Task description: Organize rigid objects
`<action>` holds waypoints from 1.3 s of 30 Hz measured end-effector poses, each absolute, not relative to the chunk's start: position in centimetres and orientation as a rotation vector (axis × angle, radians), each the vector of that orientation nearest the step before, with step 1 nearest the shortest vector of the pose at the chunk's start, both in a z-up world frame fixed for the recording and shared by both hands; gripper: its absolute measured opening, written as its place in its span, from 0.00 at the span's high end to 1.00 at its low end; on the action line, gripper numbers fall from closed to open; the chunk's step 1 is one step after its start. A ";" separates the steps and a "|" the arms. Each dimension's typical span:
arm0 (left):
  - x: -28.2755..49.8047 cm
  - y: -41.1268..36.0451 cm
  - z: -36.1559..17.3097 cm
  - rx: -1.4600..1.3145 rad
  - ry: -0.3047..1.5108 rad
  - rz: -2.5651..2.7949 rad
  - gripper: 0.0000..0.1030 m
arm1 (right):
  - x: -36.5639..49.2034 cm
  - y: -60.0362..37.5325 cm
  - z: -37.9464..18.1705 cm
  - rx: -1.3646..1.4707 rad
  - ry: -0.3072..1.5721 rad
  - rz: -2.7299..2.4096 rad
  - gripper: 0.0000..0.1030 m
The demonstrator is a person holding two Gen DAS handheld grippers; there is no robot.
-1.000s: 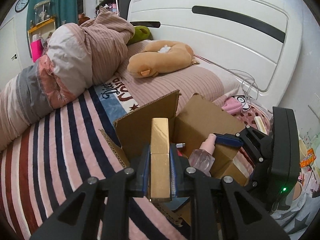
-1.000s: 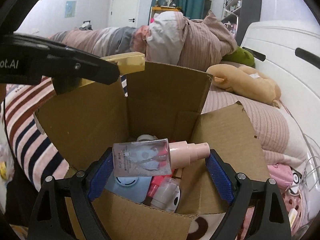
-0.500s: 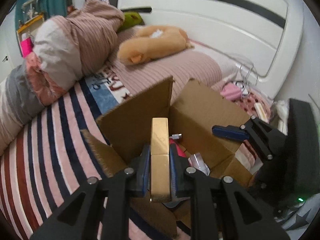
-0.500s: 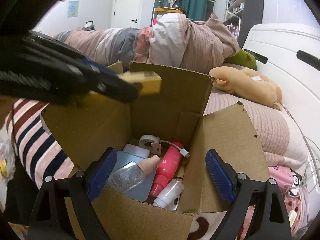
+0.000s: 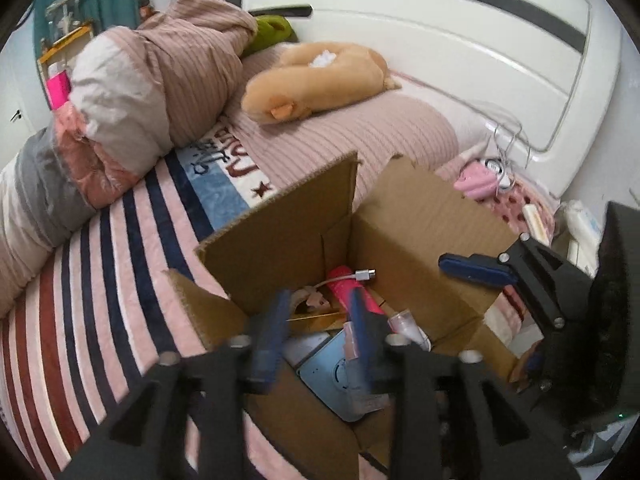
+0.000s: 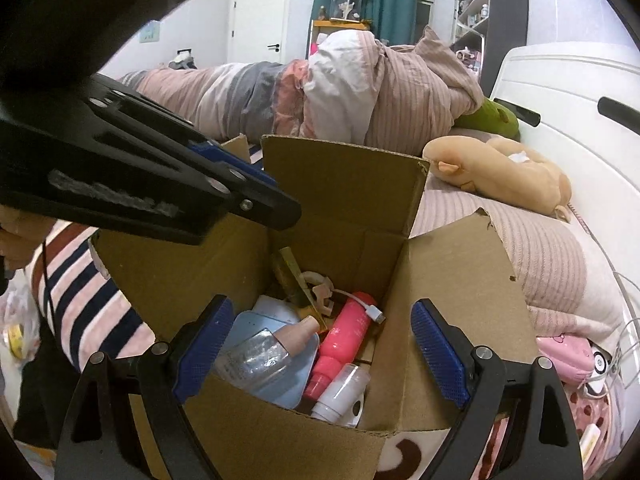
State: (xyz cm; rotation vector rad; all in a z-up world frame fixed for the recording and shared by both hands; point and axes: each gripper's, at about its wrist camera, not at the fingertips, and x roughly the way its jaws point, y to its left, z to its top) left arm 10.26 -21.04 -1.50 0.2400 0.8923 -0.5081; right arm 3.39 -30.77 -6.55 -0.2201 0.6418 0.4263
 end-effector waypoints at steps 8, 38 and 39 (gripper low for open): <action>5.3 -16.0 2.6 0.120 0.697 -0.393 0.20 | 2.7 -30.9 -4.0 -0.188 0.568 0.462 0.13; -1.4 -7.6 1.3 -0.052 0.482 -0.033 0.01 | 0.9 -29.9 -1.3 -0.015 0.397 0.642 0.07; -1.3 -7.6 1.3 -0.051 0.482 -0.032 0.01 | 0.9 -29.9 -1.3 -0.016 0.398 0.641 0.07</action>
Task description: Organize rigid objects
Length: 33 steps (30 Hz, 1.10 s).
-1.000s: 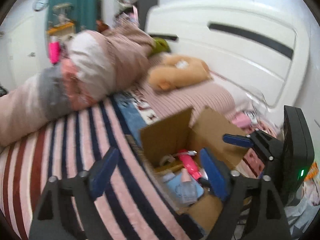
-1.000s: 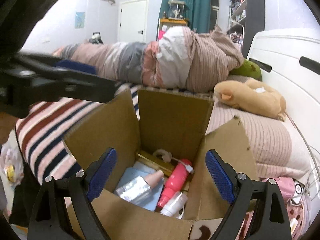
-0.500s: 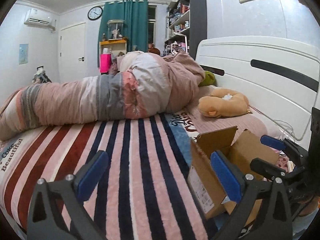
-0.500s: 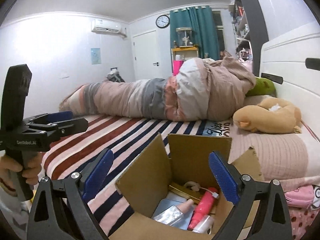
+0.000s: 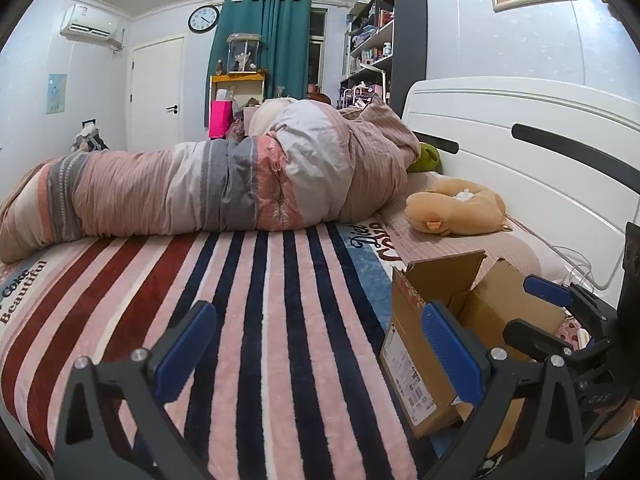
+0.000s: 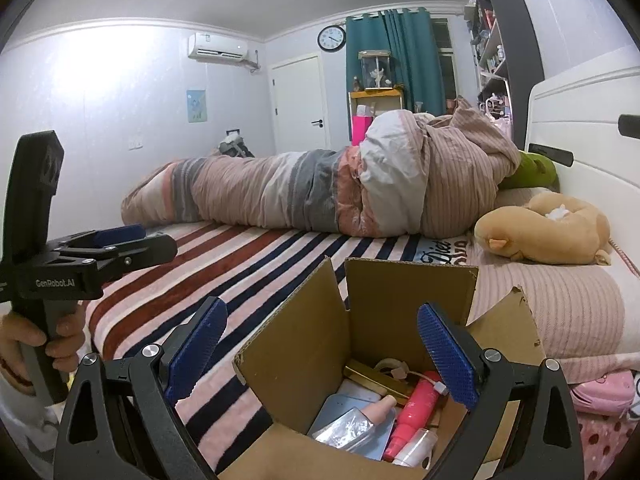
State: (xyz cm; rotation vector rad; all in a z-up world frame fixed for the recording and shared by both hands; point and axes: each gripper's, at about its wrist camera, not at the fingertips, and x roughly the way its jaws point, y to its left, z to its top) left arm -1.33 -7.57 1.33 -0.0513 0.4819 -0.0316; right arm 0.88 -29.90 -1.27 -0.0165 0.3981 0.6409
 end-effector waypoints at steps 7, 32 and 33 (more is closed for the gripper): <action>-1.5 -7.9 1.3 -0.053 0.477 -0.032 0.01 | 0.9 -30.0 -1.2 -0.016 0.399 0.642 0.07; -1.8 -7.7 1.5 -0.052 0.476 -0.011 0.01 | 0.9 -30.0 -1.3 -0.013 0.401 0.643 0.07; -1.8 -7.6 1.5 -0.054 0.478 -0.012 0.01 | 0.9 -30.0 -1.3 -0.015 0.402 0.641 0.07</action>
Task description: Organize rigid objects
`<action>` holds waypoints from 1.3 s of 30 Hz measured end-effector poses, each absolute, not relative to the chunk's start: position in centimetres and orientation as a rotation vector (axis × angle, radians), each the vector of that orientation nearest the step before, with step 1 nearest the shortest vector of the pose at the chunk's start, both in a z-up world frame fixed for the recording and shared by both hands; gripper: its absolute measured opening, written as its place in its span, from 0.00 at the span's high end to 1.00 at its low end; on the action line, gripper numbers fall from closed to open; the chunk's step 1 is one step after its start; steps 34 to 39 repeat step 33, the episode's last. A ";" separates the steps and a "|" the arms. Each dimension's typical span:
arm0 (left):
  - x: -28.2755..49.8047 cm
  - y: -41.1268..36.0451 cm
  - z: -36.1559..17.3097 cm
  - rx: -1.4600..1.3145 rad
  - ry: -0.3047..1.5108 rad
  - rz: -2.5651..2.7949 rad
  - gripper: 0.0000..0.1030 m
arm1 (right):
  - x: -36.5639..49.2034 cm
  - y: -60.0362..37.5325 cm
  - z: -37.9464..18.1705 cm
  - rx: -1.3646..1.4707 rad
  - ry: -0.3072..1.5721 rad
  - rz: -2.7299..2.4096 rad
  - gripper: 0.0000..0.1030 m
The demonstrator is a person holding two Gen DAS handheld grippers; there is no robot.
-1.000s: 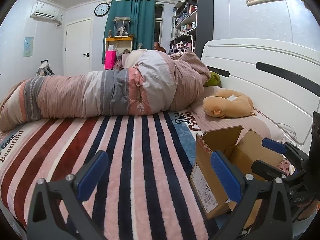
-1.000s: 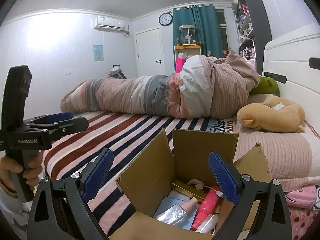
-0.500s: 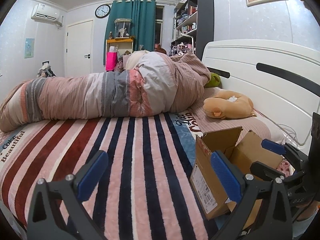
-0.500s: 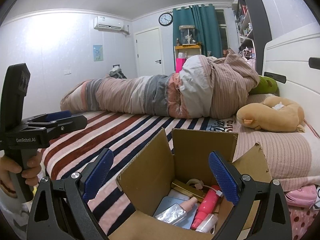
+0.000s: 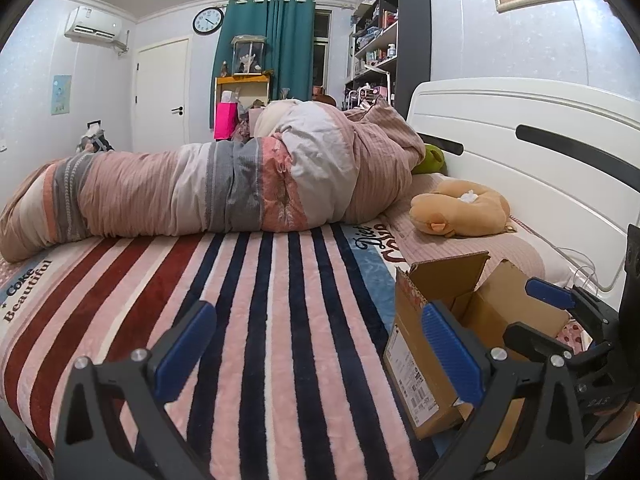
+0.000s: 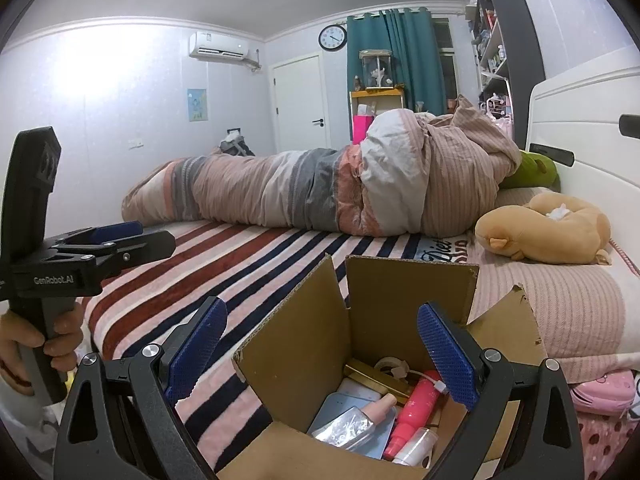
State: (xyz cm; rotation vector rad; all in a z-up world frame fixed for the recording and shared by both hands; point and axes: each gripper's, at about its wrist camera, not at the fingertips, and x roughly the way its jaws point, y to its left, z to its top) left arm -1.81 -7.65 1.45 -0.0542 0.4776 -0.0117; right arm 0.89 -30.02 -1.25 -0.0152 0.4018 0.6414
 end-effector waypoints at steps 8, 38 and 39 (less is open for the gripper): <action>-1.8 -7.6 1.4 -0.054 0.478 -0.011 0.01 | 1.1 -30.3 -1.4 -0.006 0.409 0.642 0.07; -1.8 -7.5 1.1 -0.047 0.478 -0.002 0.01 | 1.3 -30.2 -1.8 0.002 0.426 0.623 0.07; -1.8 -7.5 1.1 -0.047 0.478 -0.002 0.01 | 1.3 -30.2 -1.8 0.002 0.426 0.623 0.07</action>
